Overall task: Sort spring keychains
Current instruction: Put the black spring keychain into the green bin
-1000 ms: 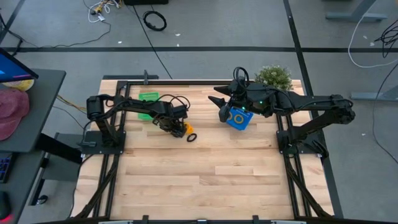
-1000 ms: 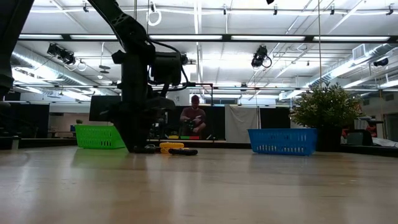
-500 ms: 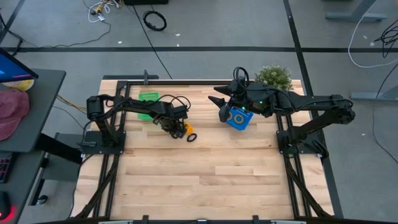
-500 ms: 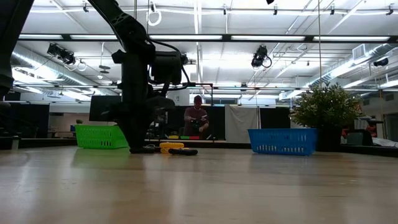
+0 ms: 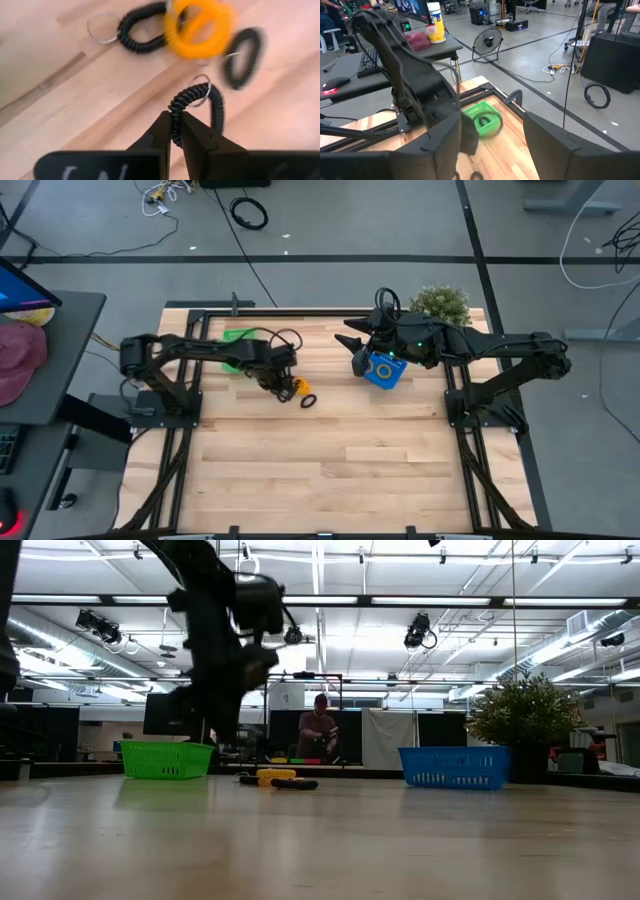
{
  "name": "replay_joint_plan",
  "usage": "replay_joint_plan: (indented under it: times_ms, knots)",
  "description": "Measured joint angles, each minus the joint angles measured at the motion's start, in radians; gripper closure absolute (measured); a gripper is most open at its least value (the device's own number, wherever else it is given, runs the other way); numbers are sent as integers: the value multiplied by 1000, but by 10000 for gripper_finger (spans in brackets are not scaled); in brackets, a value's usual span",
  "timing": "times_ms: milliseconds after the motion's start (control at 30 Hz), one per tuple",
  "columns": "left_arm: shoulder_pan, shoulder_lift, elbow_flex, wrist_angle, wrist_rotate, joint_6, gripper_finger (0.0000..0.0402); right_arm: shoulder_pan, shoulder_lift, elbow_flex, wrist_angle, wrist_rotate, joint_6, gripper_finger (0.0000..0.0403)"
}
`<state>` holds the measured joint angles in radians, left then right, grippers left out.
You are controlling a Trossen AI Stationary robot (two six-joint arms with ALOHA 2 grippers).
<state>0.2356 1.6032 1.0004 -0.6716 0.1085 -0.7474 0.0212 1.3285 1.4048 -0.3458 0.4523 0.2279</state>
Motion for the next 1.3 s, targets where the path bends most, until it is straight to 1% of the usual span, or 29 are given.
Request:
replay_joint_plan:
  times_ms: [200,267,367,500,600,700,833,967,1100,1233,1300]
  knots:
    - [-4,-211,5,-19,-4,-33,369,0,0,0,0,0,0,186]
    - [-5,-280,29,-19,-28,-39,369,0,0,0,0,0,-1,186]
    - [-5,-369,99,-11,-80,-16,368,0,0,0,0,0,-2,186]
    - [-17,-432,238,17,-137,109,368,0,0,0,0,0,-4,186]
    - [-42,-443,339,17,-190,262,368,0,0,0,1,1,-4,186]
    - [-73,-442,371,37,-200,414,368,0,0,0,1,1,-4,186]
    - [-128,-440,343,160,-192,521,373,0,0,0,1,2,-4,186]
    - [-185,-471,273,299,-257,558,389,0,0,0,1,3,0,186]
    - [-207,-565,141,461,-266,561,392,0,0,0,7,3,0,186]
    - [-223,-696,-1,591,-266,549,386,0,0,0,10,3,0,186]
    - [-230,-770,-51,610,-269,545,387,0,0,0,15,3,0,186]
